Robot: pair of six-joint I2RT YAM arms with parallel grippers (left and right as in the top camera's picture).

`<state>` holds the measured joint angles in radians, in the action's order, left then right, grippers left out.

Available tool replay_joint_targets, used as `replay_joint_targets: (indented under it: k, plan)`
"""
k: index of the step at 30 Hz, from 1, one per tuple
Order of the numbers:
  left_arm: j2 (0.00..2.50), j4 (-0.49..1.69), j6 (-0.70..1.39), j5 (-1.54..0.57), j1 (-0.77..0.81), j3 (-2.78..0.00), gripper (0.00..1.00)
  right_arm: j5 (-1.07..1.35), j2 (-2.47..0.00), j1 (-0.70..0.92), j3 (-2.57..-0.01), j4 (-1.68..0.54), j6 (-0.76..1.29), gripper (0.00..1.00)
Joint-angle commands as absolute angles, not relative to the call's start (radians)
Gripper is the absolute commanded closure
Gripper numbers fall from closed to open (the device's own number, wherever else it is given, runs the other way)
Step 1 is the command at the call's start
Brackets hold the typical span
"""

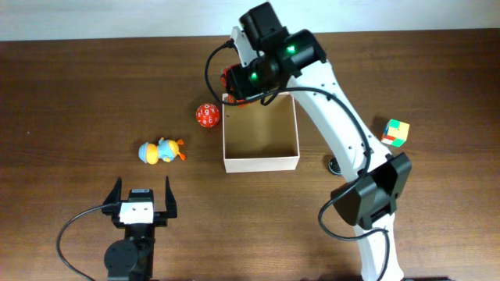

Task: Pack container
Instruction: 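Lift the red truck with the right gripper and carry it over the box, then lower the red truck into the pink box and open the right gripper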

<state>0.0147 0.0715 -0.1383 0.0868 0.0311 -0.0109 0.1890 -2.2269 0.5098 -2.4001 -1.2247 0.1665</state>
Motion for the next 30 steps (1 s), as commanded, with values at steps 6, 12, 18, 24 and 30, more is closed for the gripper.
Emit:
replay_joint_targets:
  k: [6, 12, 18, 24, 30]
  plan:
    - [0.007, 0.076, -0.152, 0.095, 0.027, -0.009, 0.01, -0.014, -2.234, 0.538, -2.298, -1.168, 0.354, 0.59]
    - [0.007, 0.076, -0.152, 0.095, 0.027, -0.009, 0.01, 0.038, -2.234, 0.538, -2.141, -1.074, 0.357, 0.59]
    - [0.007, 0.076, -0.152, 0.095, 0.027, -0.009, 0.01, 0.109, -2.234, 0.538, -2.067, -1.012, 0.357, 0.59]
    - [0.007, 0.076, -0.152, 0.095, 0.027, -0.009, 0.01, 0.107, -2.234, 0.564, -2.049, -1.003, 0.357, 0.59]
    - [0.007, 0.076, -0.152, 0.095, 0.027, -0.009, 0.01, 0.096, -2.234, 0.59, -1.998, -0.949, 0.373, 0.59]
